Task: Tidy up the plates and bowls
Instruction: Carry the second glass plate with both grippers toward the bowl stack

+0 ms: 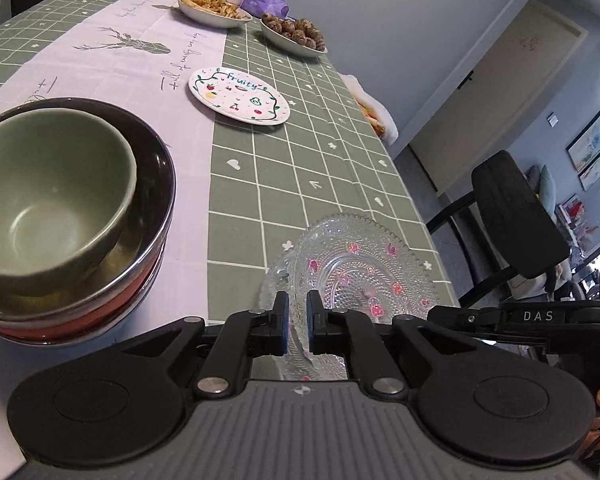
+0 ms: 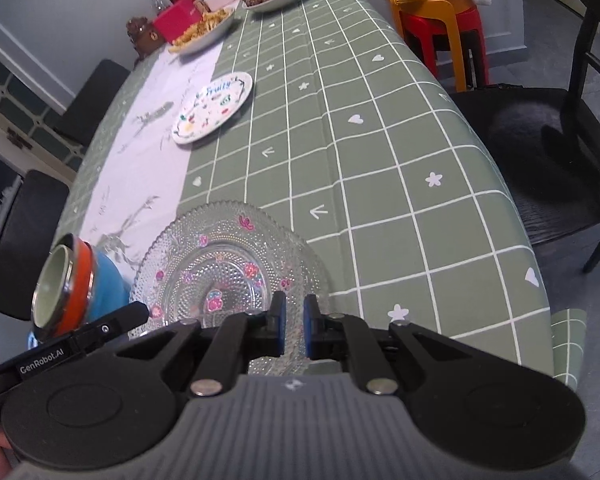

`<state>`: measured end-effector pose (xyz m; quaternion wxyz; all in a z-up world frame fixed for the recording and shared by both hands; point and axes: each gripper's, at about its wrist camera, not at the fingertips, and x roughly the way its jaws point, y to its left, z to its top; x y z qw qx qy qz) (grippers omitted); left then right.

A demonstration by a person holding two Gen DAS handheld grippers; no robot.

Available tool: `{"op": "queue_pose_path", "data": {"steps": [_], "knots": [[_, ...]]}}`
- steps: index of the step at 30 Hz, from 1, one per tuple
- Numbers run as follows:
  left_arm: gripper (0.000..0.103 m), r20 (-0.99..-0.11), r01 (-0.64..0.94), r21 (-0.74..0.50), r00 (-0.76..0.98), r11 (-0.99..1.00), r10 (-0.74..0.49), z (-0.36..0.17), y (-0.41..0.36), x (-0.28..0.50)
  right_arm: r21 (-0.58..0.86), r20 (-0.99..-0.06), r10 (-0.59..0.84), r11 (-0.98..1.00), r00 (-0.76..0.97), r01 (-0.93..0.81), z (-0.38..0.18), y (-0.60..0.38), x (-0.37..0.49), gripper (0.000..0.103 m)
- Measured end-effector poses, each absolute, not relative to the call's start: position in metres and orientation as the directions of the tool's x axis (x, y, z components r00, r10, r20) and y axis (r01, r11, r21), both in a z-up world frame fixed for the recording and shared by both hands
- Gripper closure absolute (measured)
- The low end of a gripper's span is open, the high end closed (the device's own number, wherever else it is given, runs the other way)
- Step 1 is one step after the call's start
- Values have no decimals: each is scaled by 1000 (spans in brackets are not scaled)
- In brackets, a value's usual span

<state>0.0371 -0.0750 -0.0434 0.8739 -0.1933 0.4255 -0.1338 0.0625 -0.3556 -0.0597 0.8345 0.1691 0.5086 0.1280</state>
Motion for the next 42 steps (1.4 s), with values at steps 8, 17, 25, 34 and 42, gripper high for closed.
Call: {"op": "queue_pose_path", "data": {"steps": [8, 17, 25, 34, 42], "knots": [[94, -709, 77, -411, 599, 908, -372, -55, -82, 41, 337, -843, 322, 941, 432, -43, -66, -345, 67, 96], [93, -721, 91, -374, 598, 923, -351, -60, -86, 41, 289, -856, 278, 956, 437, -43, -69, -339, 70, 97], [94, -730, 134, -300, 606, 945, -318, -58, -94, 38, 237, -868, 238, 970, 436, -58, -71, -331, 69, 97], [94, -737, 168, -218, 618, 961, -275, -59, -102, 36, 241, -863, 240, 969, 445, -56, -69, -331, 70, 97], [93, -733, 166, -218, 623, 962, -274, -58, -102, 34, 274, -855, 271, 960, 443, -59, -67, -332, 69, 83]]}}
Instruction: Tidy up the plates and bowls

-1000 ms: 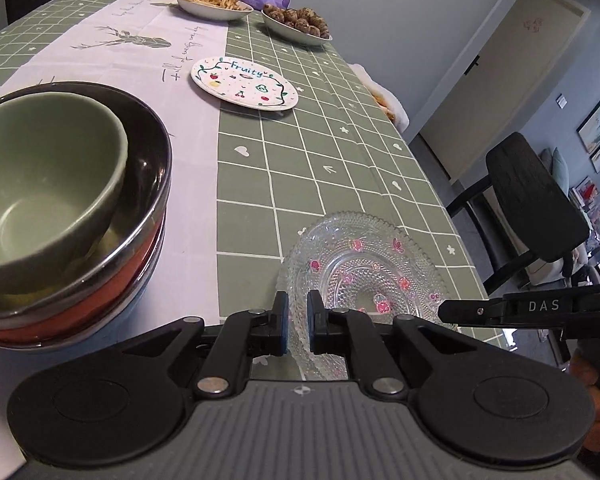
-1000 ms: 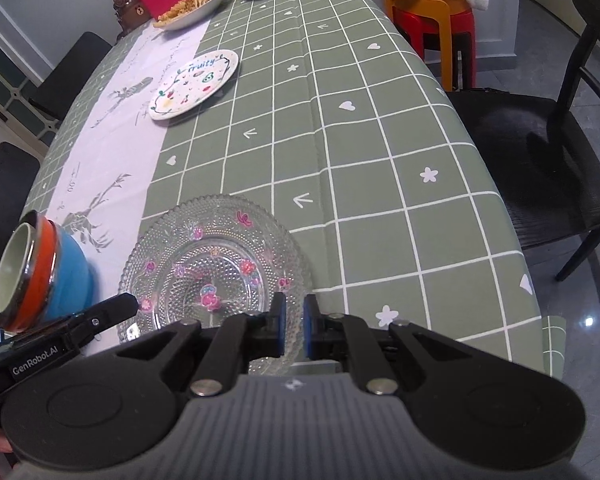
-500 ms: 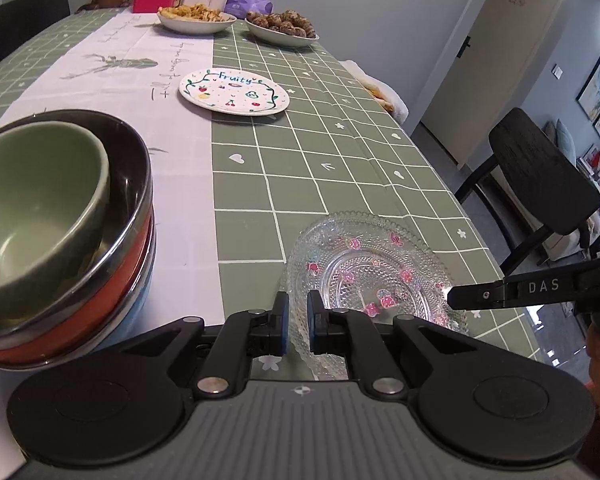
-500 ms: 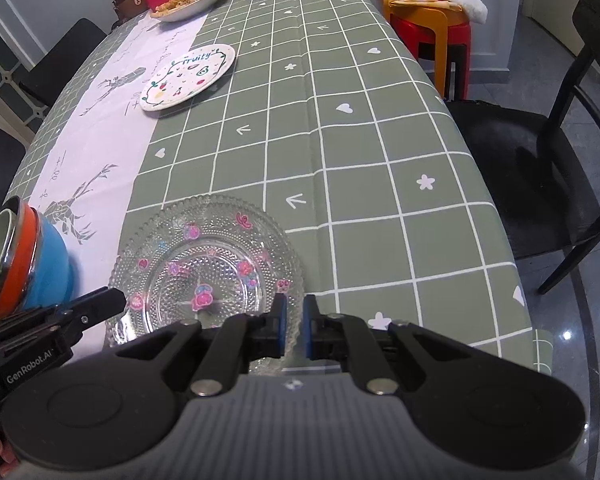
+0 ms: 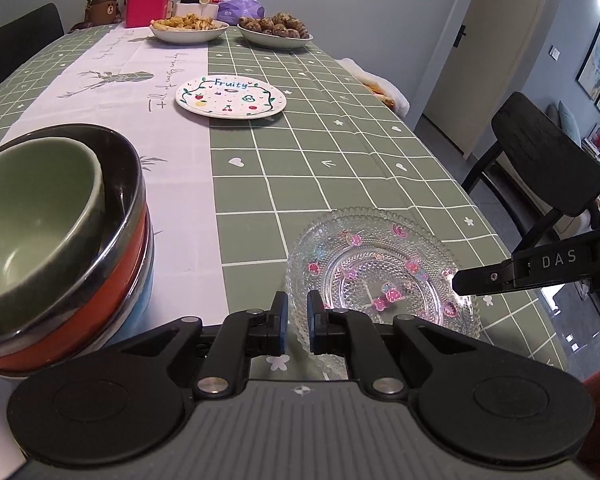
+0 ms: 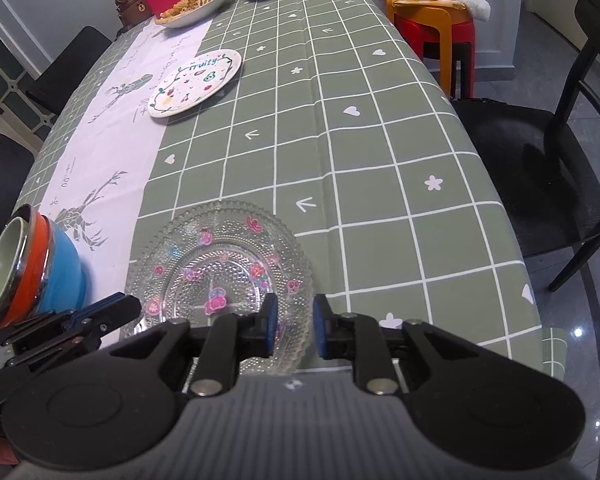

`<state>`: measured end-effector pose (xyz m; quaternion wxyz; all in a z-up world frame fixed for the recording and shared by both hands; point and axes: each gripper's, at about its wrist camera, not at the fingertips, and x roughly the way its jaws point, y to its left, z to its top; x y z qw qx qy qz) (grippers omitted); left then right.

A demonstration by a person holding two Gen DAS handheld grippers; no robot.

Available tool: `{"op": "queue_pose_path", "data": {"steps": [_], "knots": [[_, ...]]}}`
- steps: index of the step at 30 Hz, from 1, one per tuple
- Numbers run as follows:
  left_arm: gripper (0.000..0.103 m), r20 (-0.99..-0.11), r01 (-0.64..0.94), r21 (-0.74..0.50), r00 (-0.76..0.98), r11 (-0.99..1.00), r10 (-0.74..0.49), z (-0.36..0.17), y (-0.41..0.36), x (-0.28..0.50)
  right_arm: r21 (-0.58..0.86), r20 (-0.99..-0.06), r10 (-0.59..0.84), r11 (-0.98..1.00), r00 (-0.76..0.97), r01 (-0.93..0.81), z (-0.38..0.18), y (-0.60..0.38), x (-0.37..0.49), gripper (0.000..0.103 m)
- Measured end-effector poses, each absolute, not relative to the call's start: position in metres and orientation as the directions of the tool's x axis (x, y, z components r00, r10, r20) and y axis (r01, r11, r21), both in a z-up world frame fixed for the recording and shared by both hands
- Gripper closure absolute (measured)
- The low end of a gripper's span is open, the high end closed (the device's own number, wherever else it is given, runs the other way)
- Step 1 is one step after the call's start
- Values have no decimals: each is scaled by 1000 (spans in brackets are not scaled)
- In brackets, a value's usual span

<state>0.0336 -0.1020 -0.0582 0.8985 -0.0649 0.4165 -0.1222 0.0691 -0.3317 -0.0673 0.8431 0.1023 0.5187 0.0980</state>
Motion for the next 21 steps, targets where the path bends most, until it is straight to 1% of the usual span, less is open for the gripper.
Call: {"op": "queue_pose_path", "data": {"steps": [1, 3, 4, 5, 10, 11, 12, 17, 21], "knots": [[91, -730, 167, -219, 626, 961, -275, -58, -102, 33, 273, -854, 270, 960, 445, -59, -67, -332, 69, 83], [84, -721, 160, -219, 638, 963, -270, -56, -100, 31, 281, -852, 275, 958, 445, -53, -67, -332, 69, 76], [80, -716, 156, -219, 645, 963, -267, -55, -100, 30, 285, -853, 276, 957, 443, -48, -67, -333, 69, 74], [77, -712, 153, -218, 650, 964, -264, -54, -99, 29, 285, -855, 274, 958, 440, -43, -68, -333, 69, 73], [77, -699, 172, -197, 666, 965, -261, -47, -102, 26, 290, -853, 271, 957, 446, -28, -68, -335, 70, 71], [74, -701, 178, -190, 664, 965, -260, -47, -103, 26, 294, -849, 274, 955, 451, -28, -67, -335, 70, 68], [73, -706, 178, -191, 659, 965, -261, -46, -103, 27, 297, -847, 277, 954, 453, -28, -66, -335, 70, 65], [71, -686, 198, -240, 658, 951, -310, -33, -101, 27, 308, -815, 283, 951, 505, -37, -55, -334, 70, 60], [69, -673, 195, -301, 650, 933, -353, -13, -92, 38, 303, -781, 283, 951, 557, -59, -42, -329, 78, 60]]}}
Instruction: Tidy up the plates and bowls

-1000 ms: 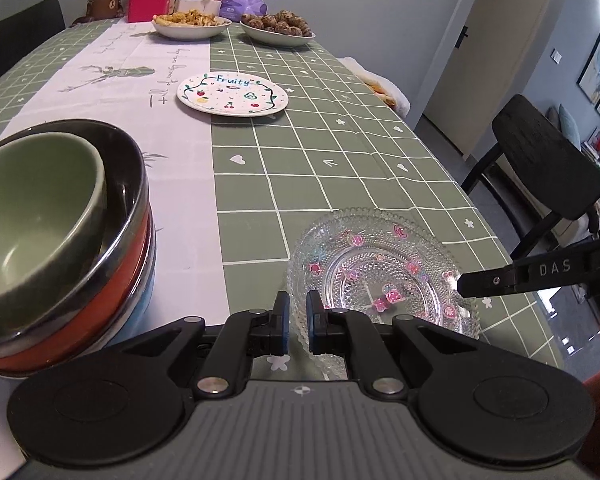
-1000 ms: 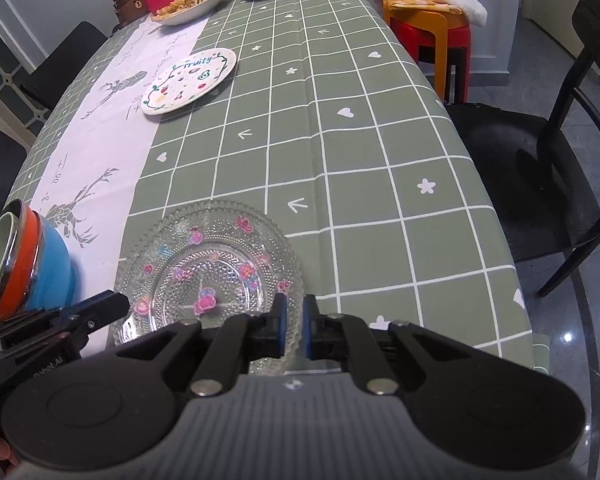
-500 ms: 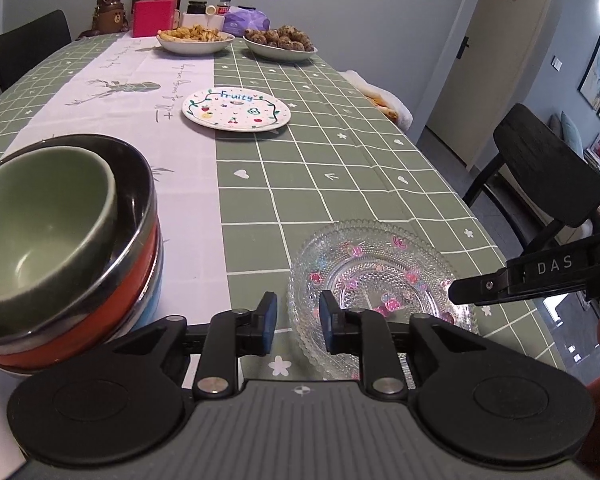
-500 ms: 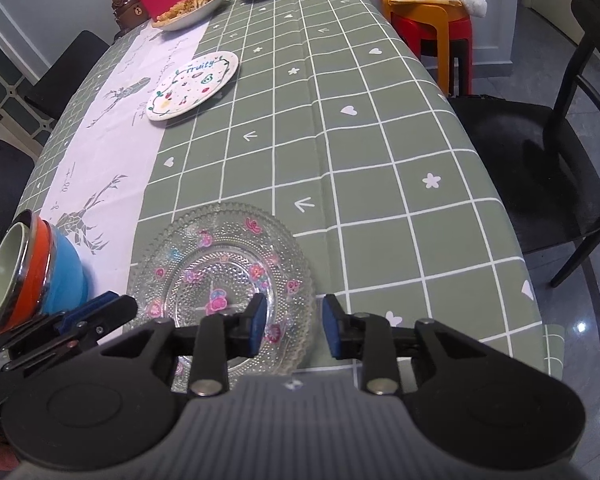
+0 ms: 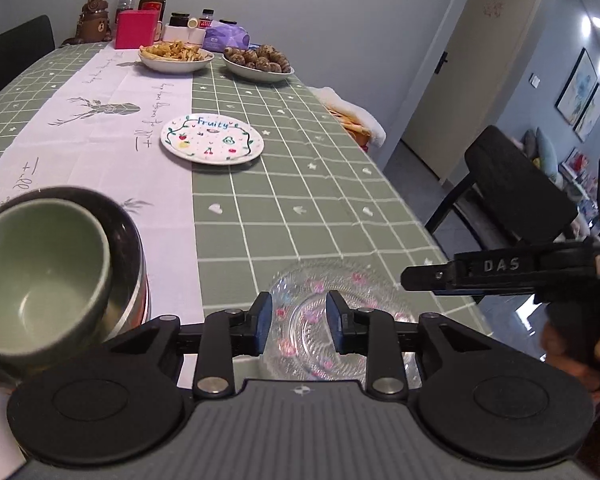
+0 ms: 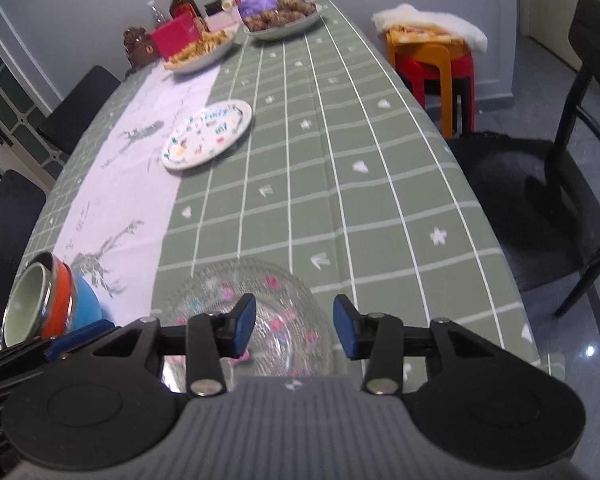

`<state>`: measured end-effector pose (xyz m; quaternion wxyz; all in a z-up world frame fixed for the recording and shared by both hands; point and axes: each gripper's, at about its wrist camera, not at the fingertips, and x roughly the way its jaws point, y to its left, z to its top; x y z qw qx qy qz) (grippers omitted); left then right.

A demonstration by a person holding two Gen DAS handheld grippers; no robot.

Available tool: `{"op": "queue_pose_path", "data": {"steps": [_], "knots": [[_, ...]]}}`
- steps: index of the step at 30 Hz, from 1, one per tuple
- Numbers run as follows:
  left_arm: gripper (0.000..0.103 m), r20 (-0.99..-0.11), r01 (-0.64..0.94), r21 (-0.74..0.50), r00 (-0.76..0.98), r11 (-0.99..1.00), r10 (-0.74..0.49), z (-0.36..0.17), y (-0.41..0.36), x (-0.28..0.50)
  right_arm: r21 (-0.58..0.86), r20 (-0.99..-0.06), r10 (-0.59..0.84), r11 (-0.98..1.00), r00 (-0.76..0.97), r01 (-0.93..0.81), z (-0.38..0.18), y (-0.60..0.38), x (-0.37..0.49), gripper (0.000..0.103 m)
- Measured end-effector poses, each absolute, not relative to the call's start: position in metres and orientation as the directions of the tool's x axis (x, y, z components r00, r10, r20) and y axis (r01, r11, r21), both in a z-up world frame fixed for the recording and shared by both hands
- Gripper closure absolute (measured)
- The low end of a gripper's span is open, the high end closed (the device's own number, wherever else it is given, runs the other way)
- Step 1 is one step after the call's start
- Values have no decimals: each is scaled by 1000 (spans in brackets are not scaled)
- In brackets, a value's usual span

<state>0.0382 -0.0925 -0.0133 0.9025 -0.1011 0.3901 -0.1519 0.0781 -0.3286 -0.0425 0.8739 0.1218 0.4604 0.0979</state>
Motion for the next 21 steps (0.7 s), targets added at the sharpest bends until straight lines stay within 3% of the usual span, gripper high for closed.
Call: {"op": "queue_pose_path", "data": {"steps": [12, 21], "knots": [[69, -729, 123, -314, 604, 941, -323, 41, -55, 106, 449, -760, 414, 892, 500, -55, -33, -297, 143, 60], [69, -786, -3, -401, 516, 916, -342, 39, -26, 184, 499, -747, 432, 867, 504, -4, -40, -276, 208, 62]]}}
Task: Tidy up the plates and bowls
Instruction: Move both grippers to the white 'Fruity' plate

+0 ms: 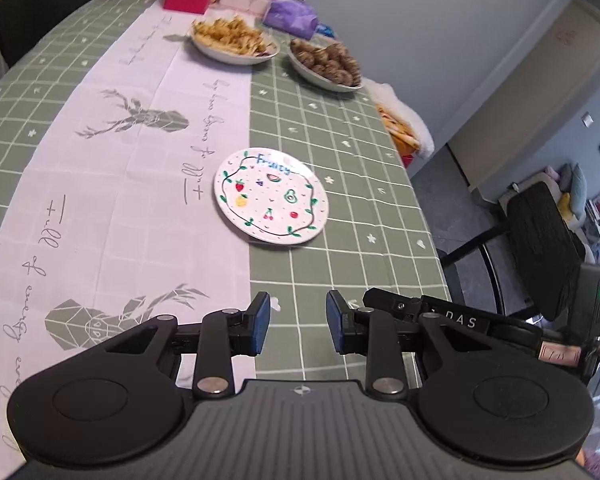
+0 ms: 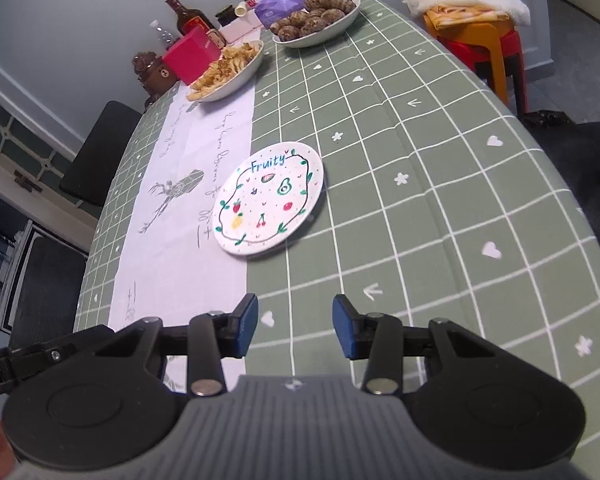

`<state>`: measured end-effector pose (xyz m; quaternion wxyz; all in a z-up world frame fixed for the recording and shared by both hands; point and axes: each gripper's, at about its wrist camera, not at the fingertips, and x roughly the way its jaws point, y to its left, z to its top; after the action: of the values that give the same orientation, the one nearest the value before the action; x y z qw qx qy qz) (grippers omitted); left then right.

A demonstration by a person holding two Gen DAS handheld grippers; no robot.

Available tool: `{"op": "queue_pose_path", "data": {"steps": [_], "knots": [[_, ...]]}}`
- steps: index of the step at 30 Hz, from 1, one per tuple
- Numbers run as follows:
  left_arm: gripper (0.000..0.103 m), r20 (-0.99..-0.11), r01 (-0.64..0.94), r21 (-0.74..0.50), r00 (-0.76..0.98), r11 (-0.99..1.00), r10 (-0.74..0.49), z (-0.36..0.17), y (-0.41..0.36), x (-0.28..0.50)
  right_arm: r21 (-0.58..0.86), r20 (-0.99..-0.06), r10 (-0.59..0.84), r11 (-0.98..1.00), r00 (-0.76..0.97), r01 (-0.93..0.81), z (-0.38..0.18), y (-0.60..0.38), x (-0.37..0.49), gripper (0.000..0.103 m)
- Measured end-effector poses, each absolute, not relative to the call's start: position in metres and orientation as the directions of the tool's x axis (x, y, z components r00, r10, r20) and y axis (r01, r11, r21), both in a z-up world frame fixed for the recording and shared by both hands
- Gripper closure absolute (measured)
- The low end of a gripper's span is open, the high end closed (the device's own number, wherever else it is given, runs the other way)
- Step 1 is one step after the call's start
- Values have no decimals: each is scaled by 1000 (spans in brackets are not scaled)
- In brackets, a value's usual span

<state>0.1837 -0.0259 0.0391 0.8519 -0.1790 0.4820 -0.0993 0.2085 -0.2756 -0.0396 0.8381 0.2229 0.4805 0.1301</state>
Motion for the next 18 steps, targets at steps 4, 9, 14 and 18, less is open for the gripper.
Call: {"op": "queue_pose_path", "data": {"steps": [4, 9, 14, 18], "knots": [[63, -829, -24, -393, 441, 919, -343, 25, -18, 221, 476, -780, 404, 879, 478, 35, -51, -271, 237, 62], [60, -842, -74, -389, 432, 918, -322, 7, -5, 260, 498, -790, 410, 863, 456, 88, -66, -274, 266, 62], [60, -831, -129, -430, 444, 894, -335, -11, 8, 289, 532, -787, 434, 837, 439, 126, -79, -272, 291, 70], [61, -836, -171, -439, 437, 882, -332, -29, 15, 309, 571, -770, 460, 806, 442, 157, -89, -269, 307, 76]]}}
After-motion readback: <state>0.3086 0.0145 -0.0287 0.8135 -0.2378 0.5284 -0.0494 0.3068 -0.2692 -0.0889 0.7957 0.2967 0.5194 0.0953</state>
